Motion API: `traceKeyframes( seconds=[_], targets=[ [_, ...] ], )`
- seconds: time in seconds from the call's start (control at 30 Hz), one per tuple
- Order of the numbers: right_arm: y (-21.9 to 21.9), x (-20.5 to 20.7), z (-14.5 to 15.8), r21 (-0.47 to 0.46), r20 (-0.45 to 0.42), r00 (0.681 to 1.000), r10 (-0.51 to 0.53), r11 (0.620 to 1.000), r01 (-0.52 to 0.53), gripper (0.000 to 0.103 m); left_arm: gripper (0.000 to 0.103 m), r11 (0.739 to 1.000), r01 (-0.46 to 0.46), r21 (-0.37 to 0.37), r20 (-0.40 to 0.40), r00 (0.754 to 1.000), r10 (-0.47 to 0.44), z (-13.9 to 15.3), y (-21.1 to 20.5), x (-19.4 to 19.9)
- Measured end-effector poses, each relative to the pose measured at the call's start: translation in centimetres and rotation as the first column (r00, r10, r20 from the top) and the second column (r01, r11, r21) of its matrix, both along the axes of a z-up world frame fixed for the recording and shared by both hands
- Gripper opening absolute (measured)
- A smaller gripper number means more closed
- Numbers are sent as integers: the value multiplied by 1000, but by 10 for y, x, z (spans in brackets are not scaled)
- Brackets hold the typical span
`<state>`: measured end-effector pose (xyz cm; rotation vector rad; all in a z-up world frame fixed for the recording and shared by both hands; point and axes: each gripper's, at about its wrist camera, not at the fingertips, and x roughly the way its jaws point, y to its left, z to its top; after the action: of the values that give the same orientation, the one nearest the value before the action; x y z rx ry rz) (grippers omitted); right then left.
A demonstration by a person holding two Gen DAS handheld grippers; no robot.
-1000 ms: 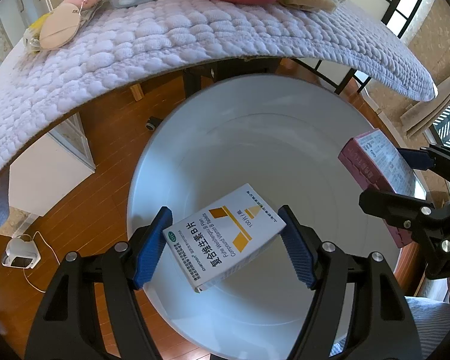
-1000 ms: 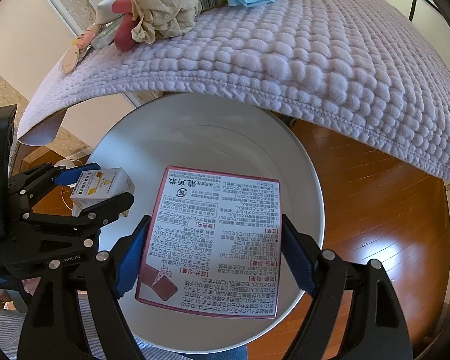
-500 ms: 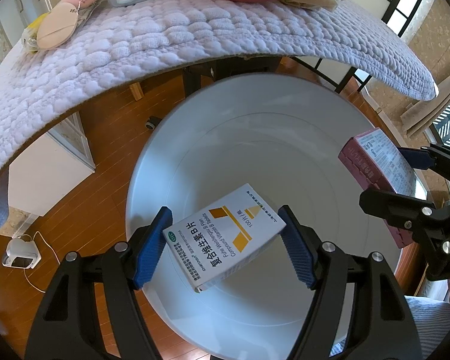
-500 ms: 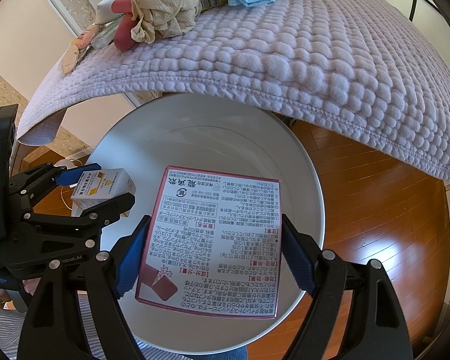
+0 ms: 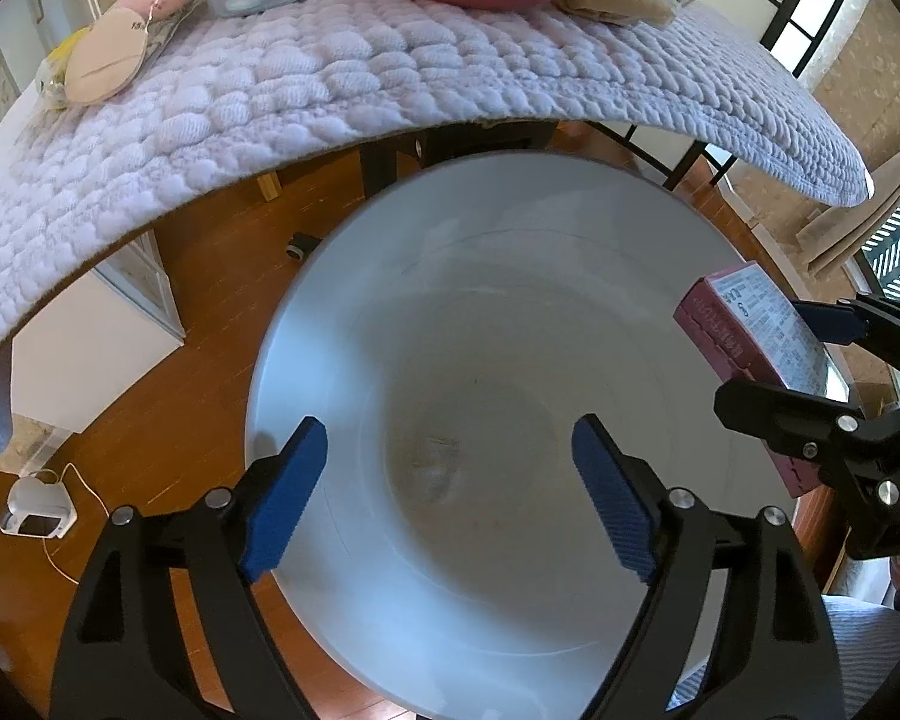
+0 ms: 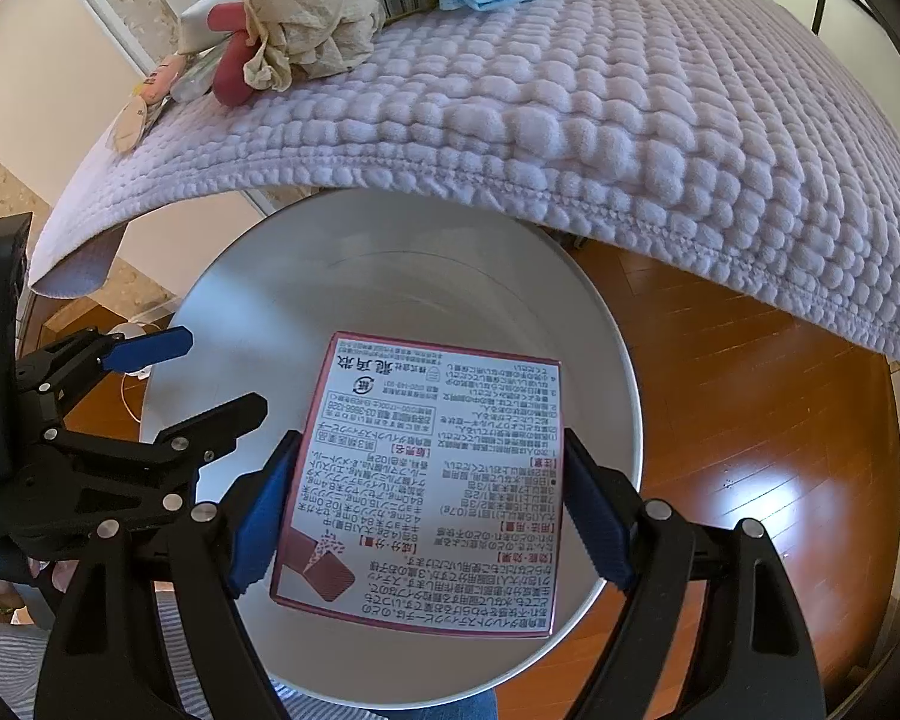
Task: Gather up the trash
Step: 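Open the left gripper dropping the white box while the right drops the pink box into the bin, then move both grippers back over the items on the bed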
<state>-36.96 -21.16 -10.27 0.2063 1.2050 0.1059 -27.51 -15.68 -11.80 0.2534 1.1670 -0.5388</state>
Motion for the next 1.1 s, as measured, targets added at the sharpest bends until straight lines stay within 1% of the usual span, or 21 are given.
traceKeyframes(
  seconds=[0.27, 0.33, 0.53, 0.67, 0.77, 0.8, 0.83, 0.87, 0.9, 0.93, 0.97, 1.03, 1.07, 1.1],
  targets=[
    [-4, -1, 0, 1, 1, 1000, -7, 1000, 7, 82, 86, 1000, -8, -9, 0, 1000, 8, 4, 2, -1],
    [-6, 0, 2, -3, 6, 1000, -8, 1000, 9, 88, 86, 1000, -10, -11, 0, 1000, 10, 6, 4, -1],
    [-18, 2, 17, -3, 27, 1000, -4, 1000, 4, 89, 86, 1000, -21, -20, 4, 1000, 22, 16, 12, 0],
    [-23, 1, 43, -29, 90, 996, 3, 1000, 0, 89, 86, 999, -22, -34, 17, 1000, 22, 32, 18, 0],
    [-30, -3, 75, -62, 181, 983, -2, 998, 13, 89, 86, 999, -15, -52, 59, 998, 18, 53, 25, -3],
    [-34, -4, 90, -73, 222, 975, -6, 997, 23, 90, 86, 998, -13, -59, 74, 997, 17, 60, 27, -3],
    [-37, -6, 103, -84, 263, 965, -9, 996, 32, 92, 86, 997, -6, -75, 103, 995, 14, 73, 30, -5],
    [-40, -9, 121, -101, 323, 946, -11, 994, 45, 96, 86, 996, -2, -86, 121, 993, 12, 80, 32, -6],
    [-43, -11, 136, -116, 375, 927, -9, 992, 57, 98, 86, 994, 8, -107, 154, 988, 9, 94, 36, -7],
    [-45, -15, 151, -132, 431, 902, -5, 989, 68, 99, 86, 992, 15, -127, 185, 983, 9, 105, 39, -8],
    [-45, -18, 166, -146, 489, 872, 3, 986, 79, 99, 93, 990, 18, -140, 208, 978, 12, 114, 43, -6],
    [-47, -26, 194, -171, 604, 797, 12, 978, 115, 99, 102, 984, 16, -178, 272, 962, 34, 135, 50, -5],
    [-47, -30, 205, -178, 653, 757, 9, 974, 141, 99, 102, 979, 12, -202, 304, 951, 51, 146, 52, -4],
    [-42, -32, 211, -176, 685, 728, 8, 972, 156, 99, 102, 977, 9, -213, 320, 945, 62, 152, 51, -2]
  ],
)
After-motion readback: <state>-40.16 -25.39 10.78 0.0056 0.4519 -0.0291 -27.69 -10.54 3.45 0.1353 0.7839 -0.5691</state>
